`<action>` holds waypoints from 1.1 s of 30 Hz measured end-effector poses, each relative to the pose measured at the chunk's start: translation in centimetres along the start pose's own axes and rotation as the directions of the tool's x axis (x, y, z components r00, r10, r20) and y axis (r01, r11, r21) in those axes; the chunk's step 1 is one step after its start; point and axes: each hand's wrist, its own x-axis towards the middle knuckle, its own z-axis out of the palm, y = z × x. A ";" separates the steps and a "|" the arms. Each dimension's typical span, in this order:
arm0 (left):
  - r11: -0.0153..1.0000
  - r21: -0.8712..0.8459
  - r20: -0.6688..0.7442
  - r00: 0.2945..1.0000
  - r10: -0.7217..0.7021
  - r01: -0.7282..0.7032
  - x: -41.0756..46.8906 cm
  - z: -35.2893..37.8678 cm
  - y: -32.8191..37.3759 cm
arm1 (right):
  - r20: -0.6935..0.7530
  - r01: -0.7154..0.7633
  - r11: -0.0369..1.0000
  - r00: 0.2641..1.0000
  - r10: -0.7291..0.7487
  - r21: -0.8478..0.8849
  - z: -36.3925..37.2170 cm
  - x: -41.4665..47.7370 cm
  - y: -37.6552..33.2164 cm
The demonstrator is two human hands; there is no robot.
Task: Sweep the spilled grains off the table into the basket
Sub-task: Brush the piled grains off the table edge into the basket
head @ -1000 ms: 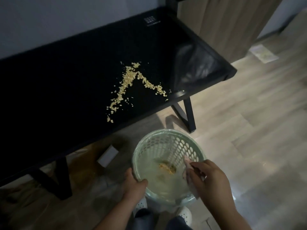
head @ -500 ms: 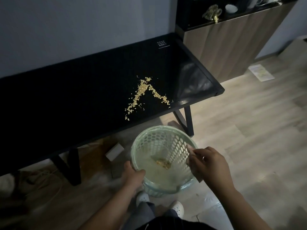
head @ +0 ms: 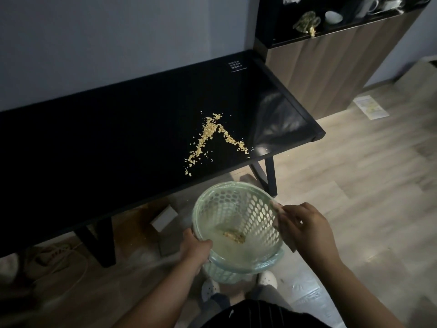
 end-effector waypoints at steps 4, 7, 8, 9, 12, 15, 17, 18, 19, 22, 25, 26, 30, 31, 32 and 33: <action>0.999 -0.025 0.010 1.000 -0.029 0.029 0.6 1.5 1.0 | 0.044 -0.041 0.999 0.998 0.041 -0.011 0.0 2.5 2.1; 0.996 -0.057 0.012 0.997 -0.073 0.073 1.4 3.5 1.4 | 0.074 -0.045 0.998 0.996 0.049 -0.050 -0.2 5.0 4.3; 0.995 -0.061 0.003 0.997 -0.083 0.083 1.6 4.3 1.6 | 0.086 -0.035 0.998 0.995 0.039 -0.051 -0.4 6.0 5.0; 0.994 -0.061 -0.015 0.996 -0.089 0.087 1.5 5.0 2.0 | 0.107 -0.017 0.999 0.994 0.022 -0.046 -0.6 7.1 5.7; 0.993 -0.065 -0.060 0.993 -0.100 0.096 1.2 7.9 2.9 | 0.195 0.071 0.997 0.979 -0.063 -0.034 -0.9 10.8 7.9; 0.983 -0.145 -0.134 0.981 -0.137 0.117 1.1 11.2 3.1 | 0.251 0.163 0.986 0.956 -0.151 -0.027 -1.1 15.1 10.3; 0.970 -0.205 -0.170 0.972 -0.165 0.129 0.8 12.9 3.7 | 0.282 0.222 0.975 0.936 -0.212 -0.004 -1.3 17.9 11.2; 0.965 -0.223 -0.182 0.967 -0.180 0.138 0.8 13.7 4.0 | 0.298 0.246 0.969 0.925 -0.237 0.007 -1.5 19.2 11.5; 0.962 -0.233 -0.201 0.961 -0.189 0.141 0.6 14.4 4.4 | 0.307 0.264 0.964 0.917 -0.256 0.016 -1.6 20.4 11.7; 0.960 -0.245 -0.261 0.944 -0.200 0.136 0.7 15.8 5.4 | 0.297 0.301 0.952 0.906 -0.301 0.050 -1.1 23.7 11.9; 0.946 -0.291 -0.279 0.932 -0.230 0.146 1.5 16.5 5.8 | 0.286 0.293 0.946 0.903 -0.321 0.135 0.5 26.1 11.4; 0.943 -0.295 -0.288 0.927 -0.239 0.151 1.7 16.6 5.8 | 0.276 0.283 0.947 0.908 -0.316 0.154 1.3 26.8 11.1; 0.945 -0.284 -0.298 0.923 -0.245 0.159 2.5 16.1 6.2 | 0.295 0.231 0.965 0.920 -0.259 0.125 5.6 29.2 10.5; 0.946 -0.277 -0.302 0.919 -0.252 0.168 2.9 15.8 6.1 | 0.316 0.229 0.969 0.916 -0.248 0.096 6.9 29.6 10.5; 0.945 -0.279 -0.306 0.917 -0.257 0.172 3.4 15.6 6.0 | 0.331 0.220 0.973 0.914 -0.232 0.075 8.0 29.8 10.5; 0.940 -0.287 -0.298 0.915 -0.270 0.184 3.8 15.3 5.8 | 0.334 0.200 0.977 0.918 -0.212 0.070 9.0 29.7 10.5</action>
